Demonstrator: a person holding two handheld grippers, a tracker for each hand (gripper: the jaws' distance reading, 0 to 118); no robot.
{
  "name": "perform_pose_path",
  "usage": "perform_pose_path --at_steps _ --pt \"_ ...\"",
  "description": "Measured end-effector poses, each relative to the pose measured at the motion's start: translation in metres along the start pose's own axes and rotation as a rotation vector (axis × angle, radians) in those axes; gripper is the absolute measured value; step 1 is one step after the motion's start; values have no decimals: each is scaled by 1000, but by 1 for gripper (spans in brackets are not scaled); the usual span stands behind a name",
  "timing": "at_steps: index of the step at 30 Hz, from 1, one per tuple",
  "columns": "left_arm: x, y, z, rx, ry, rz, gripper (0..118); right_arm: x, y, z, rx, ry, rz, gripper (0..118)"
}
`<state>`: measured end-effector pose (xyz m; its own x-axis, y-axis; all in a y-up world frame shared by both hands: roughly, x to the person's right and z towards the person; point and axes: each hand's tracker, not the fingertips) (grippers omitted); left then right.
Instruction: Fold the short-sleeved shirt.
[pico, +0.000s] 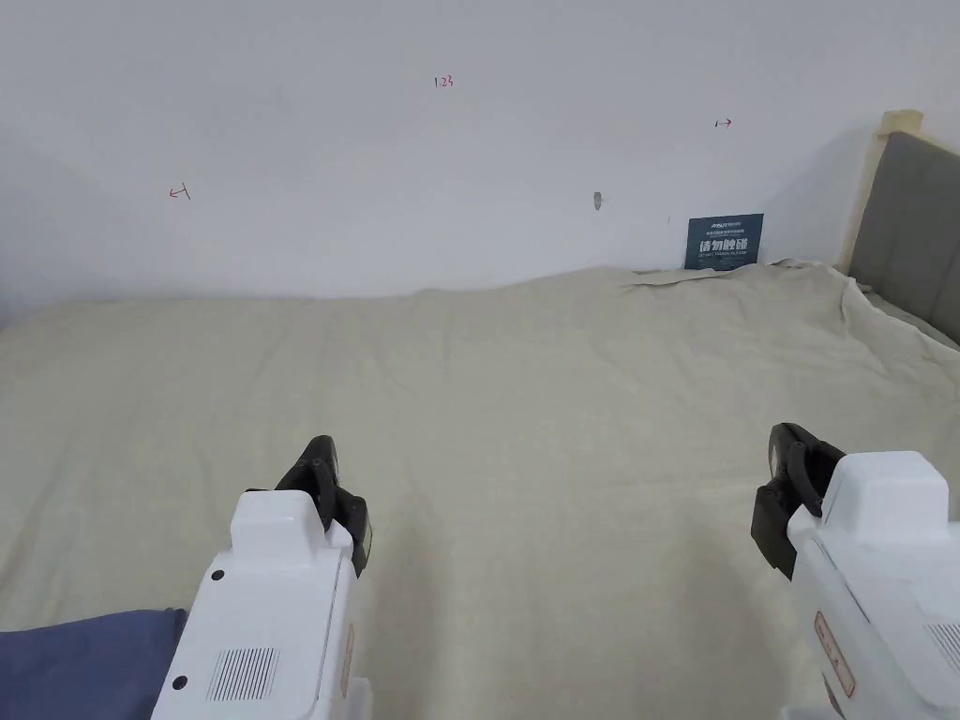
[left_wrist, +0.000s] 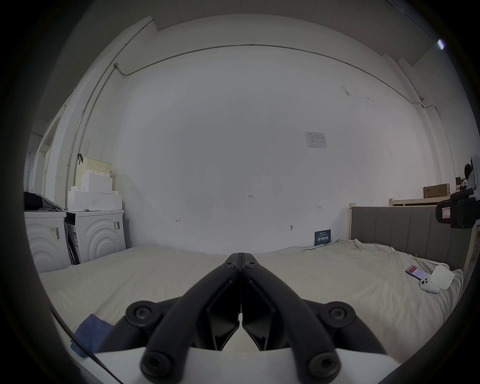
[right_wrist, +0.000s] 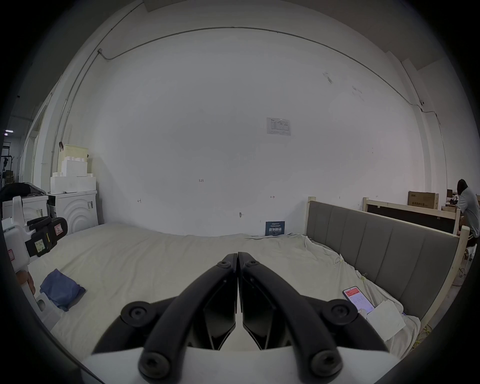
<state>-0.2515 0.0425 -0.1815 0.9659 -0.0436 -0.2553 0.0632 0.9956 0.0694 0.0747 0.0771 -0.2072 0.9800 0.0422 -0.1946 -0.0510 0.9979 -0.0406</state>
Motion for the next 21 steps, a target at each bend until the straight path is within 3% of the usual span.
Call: perform_pose_path --at_steps 21 --pt "-7 0 0 2 19 12 0 -3 2 2 -4 5 9 1"
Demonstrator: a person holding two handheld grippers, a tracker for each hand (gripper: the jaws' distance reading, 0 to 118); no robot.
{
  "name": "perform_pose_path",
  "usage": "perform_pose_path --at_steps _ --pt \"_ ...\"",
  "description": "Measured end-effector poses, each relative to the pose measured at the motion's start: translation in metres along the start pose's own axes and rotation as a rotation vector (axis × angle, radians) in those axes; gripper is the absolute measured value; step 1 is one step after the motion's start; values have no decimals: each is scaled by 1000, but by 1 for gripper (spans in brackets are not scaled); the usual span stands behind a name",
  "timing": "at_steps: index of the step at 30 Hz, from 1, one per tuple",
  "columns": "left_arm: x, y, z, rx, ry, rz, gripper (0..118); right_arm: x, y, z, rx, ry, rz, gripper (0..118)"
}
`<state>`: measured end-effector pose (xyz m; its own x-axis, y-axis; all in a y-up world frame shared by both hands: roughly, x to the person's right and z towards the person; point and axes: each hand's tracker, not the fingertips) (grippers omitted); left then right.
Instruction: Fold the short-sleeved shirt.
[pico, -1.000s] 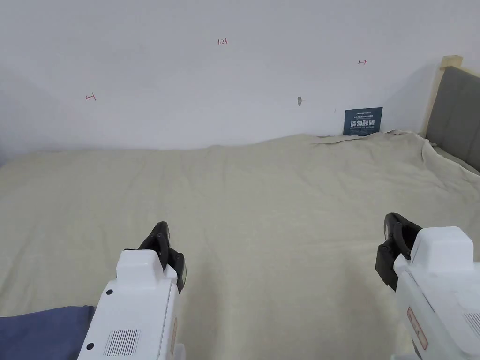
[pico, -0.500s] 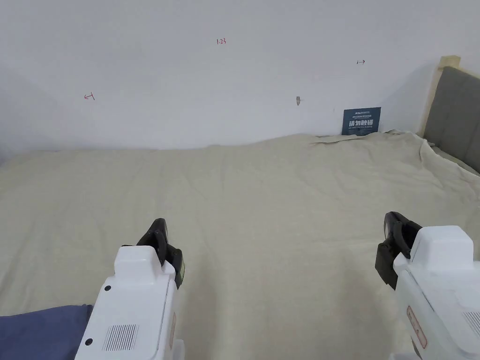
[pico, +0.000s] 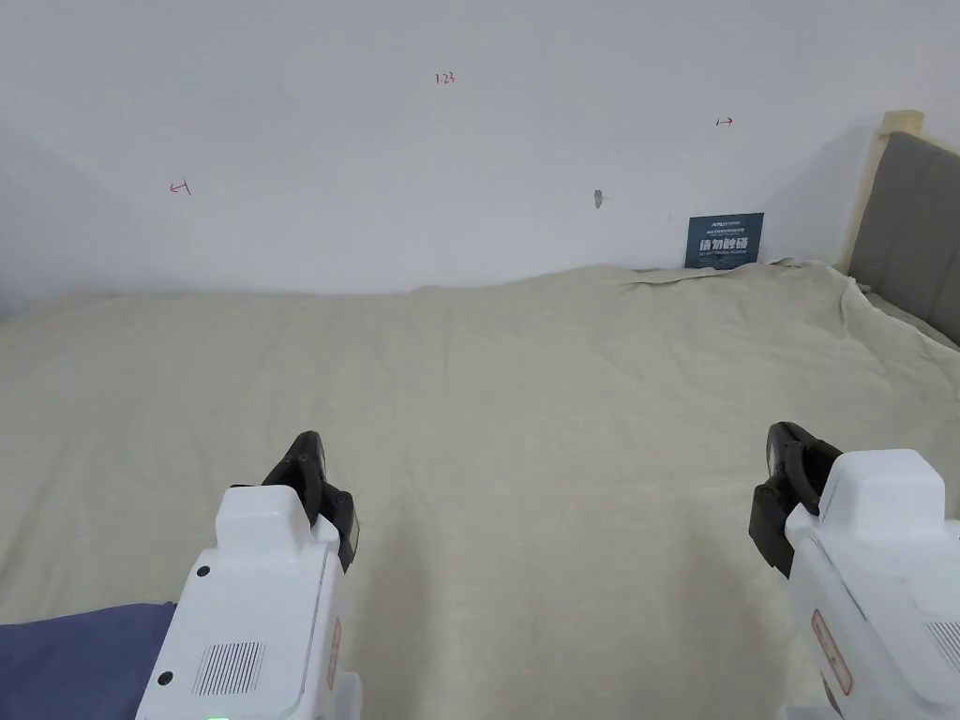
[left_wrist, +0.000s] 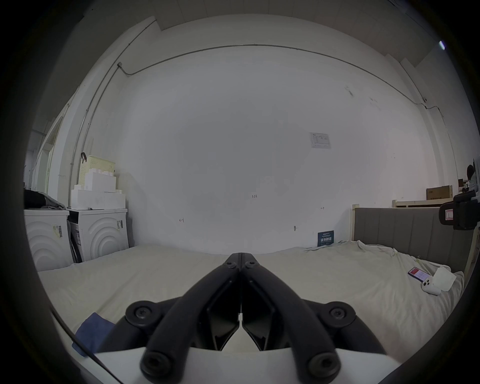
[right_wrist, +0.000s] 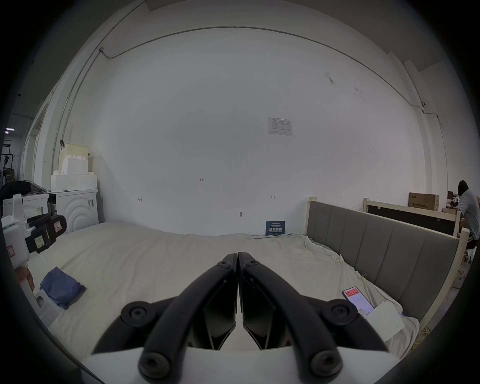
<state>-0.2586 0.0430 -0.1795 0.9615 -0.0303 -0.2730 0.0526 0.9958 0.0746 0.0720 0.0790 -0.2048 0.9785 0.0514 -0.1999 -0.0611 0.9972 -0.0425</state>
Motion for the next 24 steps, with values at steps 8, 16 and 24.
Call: perform_pose_path --at_steps 8,16,24 --pt "-4 -1 0 -4 -2 -6 0 -5 3 2 0 2 -2 1" --pt "-5 -1 2 1 0 -12 0 -4 4 2 6 4 -2 1" --pt "-6 -2 2 -9 -5 1 27 -4 4 4 10 -4 8 43"
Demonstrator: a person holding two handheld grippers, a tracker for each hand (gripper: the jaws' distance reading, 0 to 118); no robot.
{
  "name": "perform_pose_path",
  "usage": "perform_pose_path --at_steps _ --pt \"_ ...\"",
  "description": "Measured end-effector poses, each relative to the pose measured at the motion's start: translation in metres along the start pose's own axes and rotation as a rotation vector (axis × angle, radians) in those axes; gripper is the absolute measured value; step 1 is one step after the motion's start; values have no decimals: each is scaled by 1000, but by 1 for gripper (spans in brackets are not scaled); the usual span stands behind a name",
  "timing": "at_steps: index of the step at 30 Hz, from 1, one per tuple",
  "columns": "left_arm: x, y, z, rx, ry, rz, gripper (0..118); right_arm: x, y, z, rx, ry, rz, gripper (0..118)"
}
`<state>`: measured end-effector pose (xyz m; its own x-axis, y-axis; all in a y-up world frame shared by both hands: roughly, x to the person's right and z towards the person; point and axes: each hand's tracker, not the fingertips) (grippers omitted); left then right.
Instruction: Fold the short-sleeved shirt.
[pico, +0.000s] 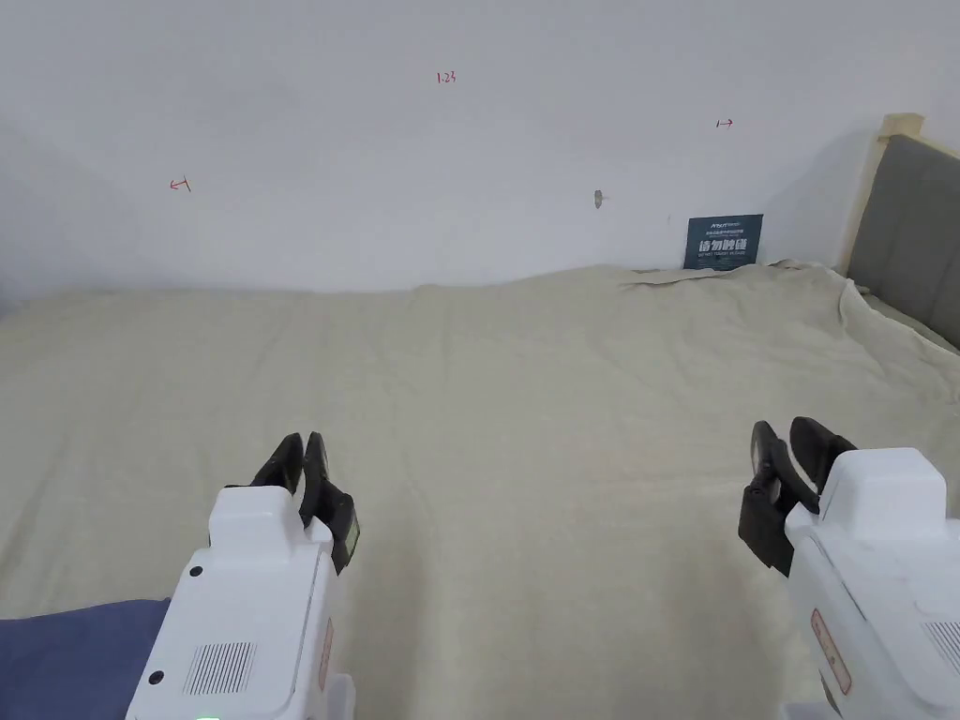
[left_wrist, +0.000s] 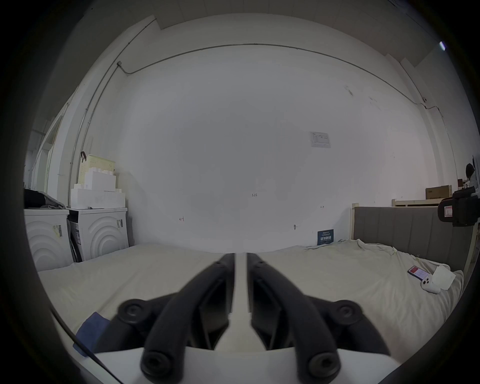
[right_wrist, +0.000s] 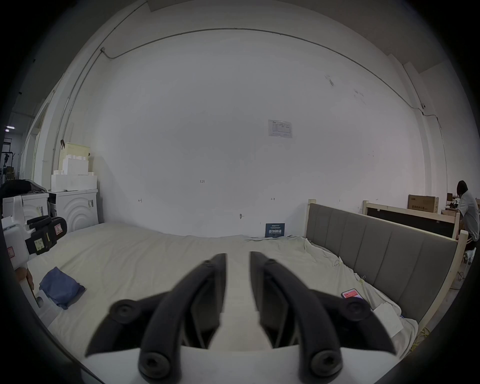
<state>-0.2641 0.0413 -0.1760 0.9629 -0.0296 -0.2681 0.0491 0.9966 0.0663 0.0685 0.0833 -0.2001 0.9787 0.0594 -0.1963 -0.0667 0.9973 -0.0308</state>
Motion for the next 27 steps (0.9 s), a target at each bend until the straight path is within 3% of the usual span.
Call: perform_pose_path --at_steps 2,3,7,12,27 --pt "-3 0 0 -2 -8 16 51 0 0 0 -2 -2 0 75" --pt "-4 1 0 -4 -12 25 68 1 0 0 -5 1 -2 85" --pt "-6 1 0 -8 -9 18 112 2 -2 1 -4 -8 -1 95" --pt "-6 2 3 2 -4 15 118 4 -4 1 -11 -14 -15 106" --pt "-3 6 3 11 -19 -4 118 1 1 4 2 -19 -25 107"
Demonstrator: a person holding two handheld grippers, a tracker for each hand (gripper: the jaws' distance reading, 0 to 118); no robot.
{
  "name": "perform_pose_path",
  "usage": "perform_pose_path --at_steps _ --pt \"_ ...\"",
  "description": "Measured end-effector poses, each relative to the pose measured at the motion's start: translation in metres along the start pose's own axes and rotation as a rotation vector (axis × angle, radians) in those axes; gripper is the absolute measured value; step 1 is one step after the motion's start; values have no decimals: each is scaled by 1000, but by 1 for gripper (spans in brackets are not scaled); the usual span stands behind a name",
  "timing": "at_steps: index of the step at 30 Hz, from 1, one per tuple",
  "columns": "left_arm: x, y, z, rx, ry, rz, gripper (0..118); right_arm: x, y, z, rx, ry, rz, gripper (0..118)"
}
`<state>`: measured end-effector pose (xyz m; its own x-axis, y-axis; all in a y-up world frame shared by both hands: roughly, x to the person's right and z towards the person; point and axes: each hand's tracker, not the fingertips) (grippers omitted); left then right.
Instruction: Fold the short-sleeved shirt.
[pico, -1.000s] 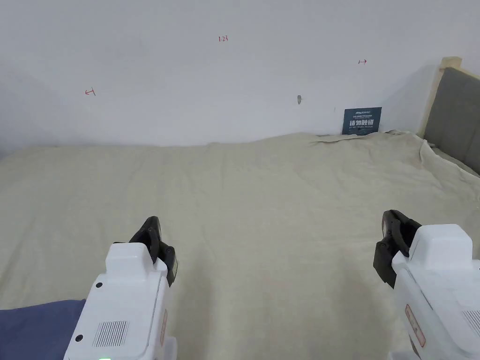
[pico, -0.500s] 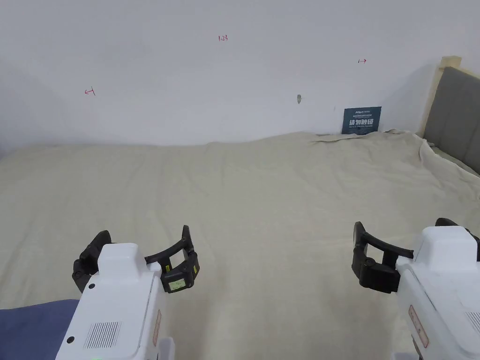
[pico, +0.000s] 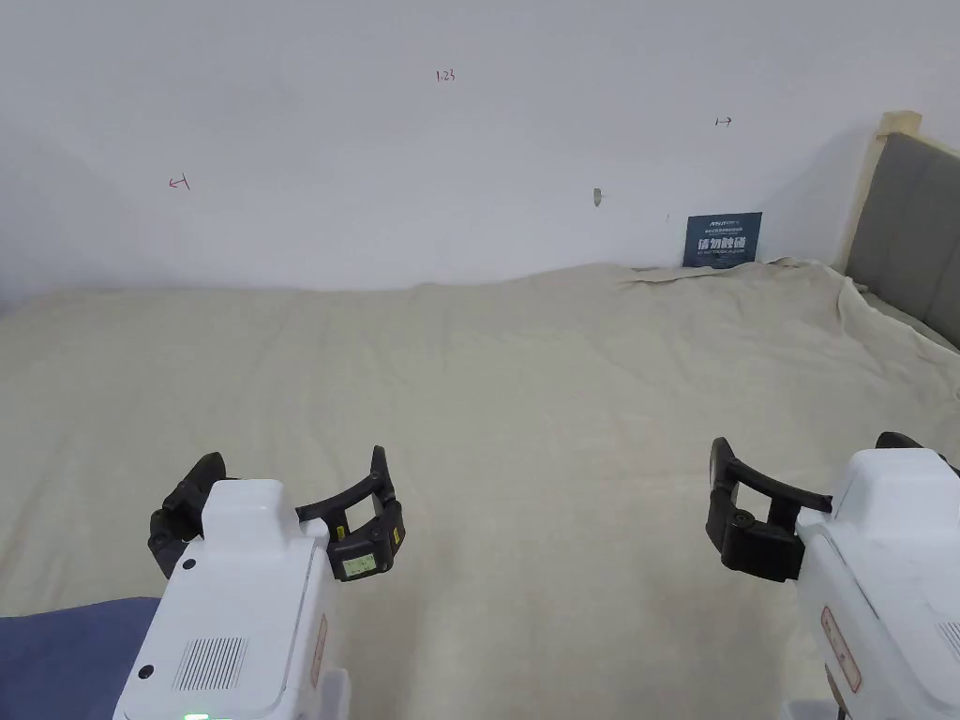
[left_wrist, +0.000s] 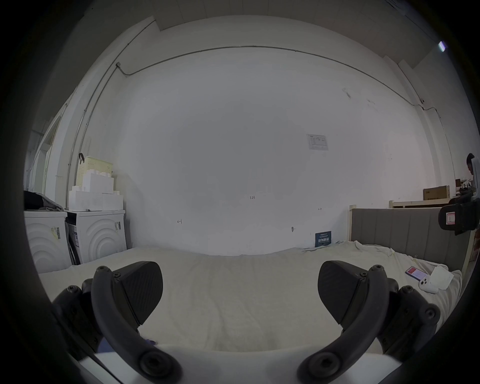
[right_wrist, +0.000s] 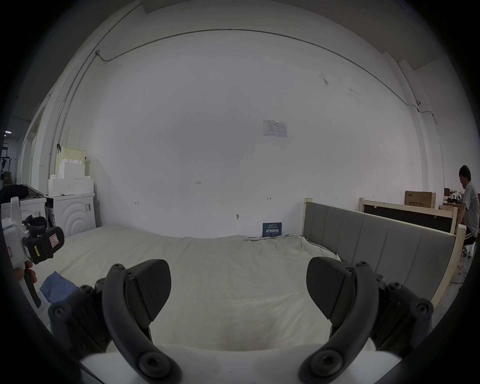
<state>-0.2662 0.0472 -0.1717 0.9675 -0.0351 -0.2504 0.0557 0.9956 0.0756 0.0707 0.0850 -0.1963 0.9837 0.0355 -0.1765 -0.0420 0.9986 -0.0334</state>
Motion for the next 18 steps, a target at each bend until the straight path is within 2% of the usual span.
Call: perform_pose_path --at_steps 18 --pt "3 2 -1 -2 -12 -22 118 7 -3 -3 14 -7 -1 107"
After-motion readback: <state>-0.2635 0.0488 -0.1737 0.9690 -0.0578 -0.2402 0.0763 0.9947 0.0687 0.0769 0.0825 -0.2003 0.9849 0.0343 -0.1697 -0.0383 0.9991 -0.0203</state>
